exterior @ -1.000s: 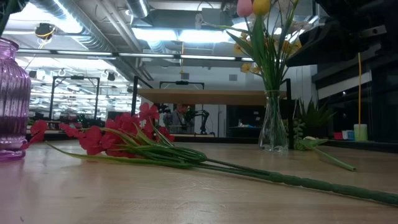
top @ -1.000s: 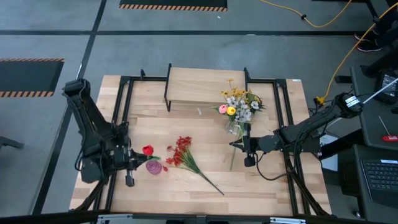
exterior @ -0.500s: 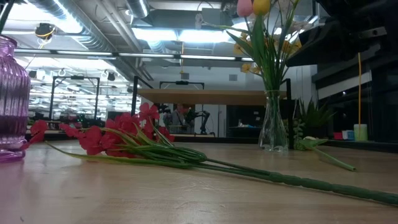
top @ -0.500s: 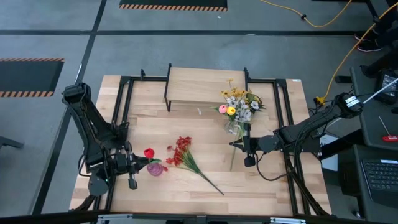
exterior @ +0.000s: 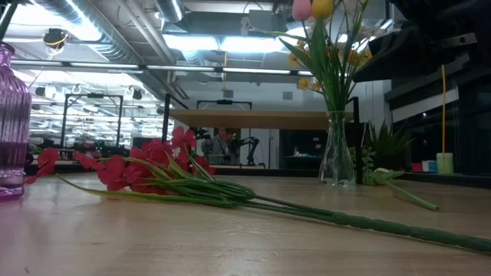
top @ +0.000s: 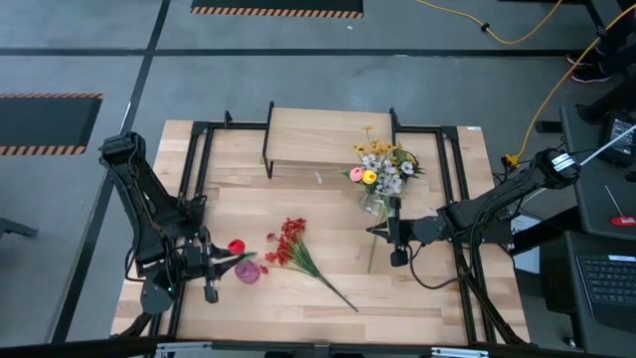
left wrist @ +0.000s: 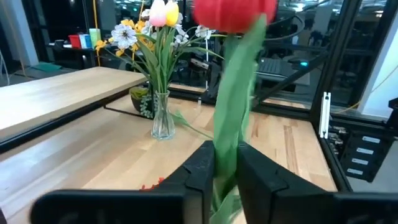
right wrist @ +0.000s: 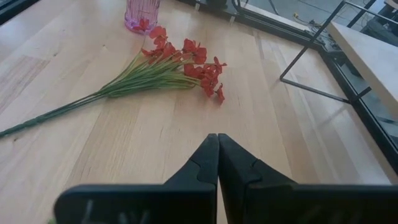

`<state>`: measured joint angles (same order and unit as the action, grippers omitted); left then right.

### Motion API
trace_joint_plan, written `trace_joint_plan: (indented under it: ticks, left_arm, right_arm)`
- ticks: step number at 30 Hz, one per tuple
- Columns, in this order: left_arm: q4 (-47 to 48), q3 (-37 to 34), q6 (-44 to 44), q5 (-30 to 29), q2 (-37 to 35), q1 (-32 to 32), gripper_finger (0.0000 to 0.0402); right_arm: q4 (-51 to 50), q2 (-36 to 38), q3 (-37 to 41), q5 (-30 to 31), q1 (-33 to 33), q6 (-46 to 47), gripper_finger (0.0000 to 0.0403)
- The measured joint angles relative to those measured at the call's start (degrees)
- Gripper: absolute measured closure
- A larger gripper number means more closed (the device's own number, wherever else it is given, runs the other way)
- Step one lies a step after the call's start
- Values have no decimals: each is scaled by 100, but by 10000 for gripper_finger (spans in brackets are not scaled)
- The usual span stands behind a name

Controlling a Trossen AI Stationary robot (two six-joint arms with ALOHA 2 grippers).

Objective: Pick and place flowers into a vace then onto a shelf
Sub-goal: Put the red flower into the violet vase, then put the light yellow flower into the violet vase

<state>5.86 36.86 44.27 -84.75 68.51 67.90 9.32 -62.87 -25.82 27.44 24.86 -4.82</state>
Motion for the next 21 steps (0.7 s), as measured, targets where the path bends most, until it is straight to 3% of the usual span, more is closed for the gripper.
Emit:
trace_joint_plan:
  ticks: [8, 21]
  left_arm:
    - [2, 0, 0, 376, -13, 256, 300]
    - [12, 0, -305, -506, -20, 817, 277]
  right_arm:
    - [0, 0, 0, -2, 2, -18, 396]
    - [2, 0, 0, -2, 0, -20, 396]
